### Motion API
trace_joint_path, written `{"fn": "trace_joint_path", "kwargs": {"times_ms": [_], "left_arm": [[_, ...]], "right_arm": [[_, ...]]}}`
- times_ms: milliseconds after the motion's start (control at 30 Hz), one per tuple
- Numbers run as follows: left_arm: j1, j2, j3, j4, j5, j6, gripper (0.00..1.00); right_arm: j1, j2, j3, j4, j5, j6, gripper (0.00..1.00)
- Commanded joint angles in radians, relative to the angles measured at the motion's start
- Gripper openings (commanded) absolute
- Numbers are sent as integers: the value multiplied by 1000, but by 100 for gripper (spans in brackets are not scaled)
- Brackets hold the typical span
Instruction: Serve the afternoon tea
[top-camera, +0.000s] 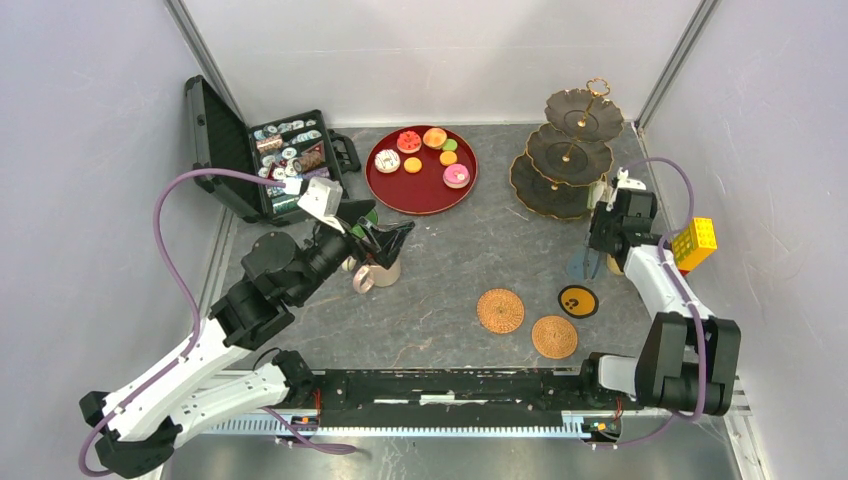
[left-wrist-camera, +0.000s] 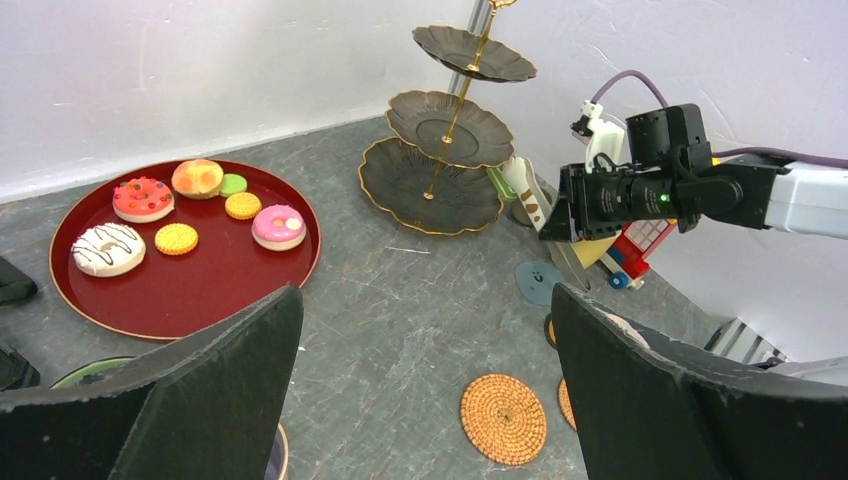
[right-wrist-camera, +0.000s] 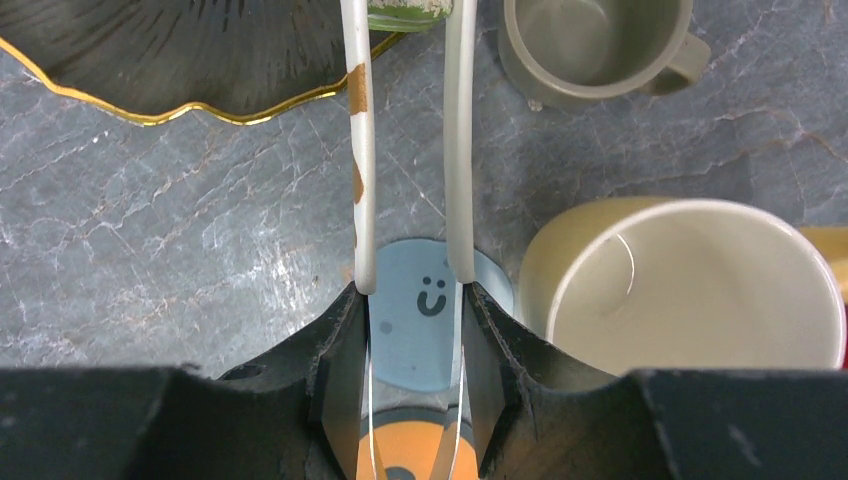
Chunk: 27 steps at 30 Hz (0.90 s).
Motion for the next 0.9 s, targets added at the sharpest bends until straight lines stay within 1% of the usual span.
{"fn": "trace_joint_path", "kwargs": {"times_ms": [0,233,267,367,600,867], "left_arm": [[-5,5,27,23,-7,52,100],[-5,15,29,21,-10,57,100],[-5,16,30,19,-11,57,100],[-5,15,31,20,-10,58,100],[-5,13,33,16,-15,63,100],[-5,7,34,16,-14,63,100]], "right_arm": [[-5,51,58,109,-37,-12,30],[-5,131,97,154,-38,-8,34],[-5,141,99,166,-63,-7,35],[-4,173,115,174,-71,0,36],[-5,207,107,232,-79,34,37],[-4,241,110,246,-63,41,39]]}}
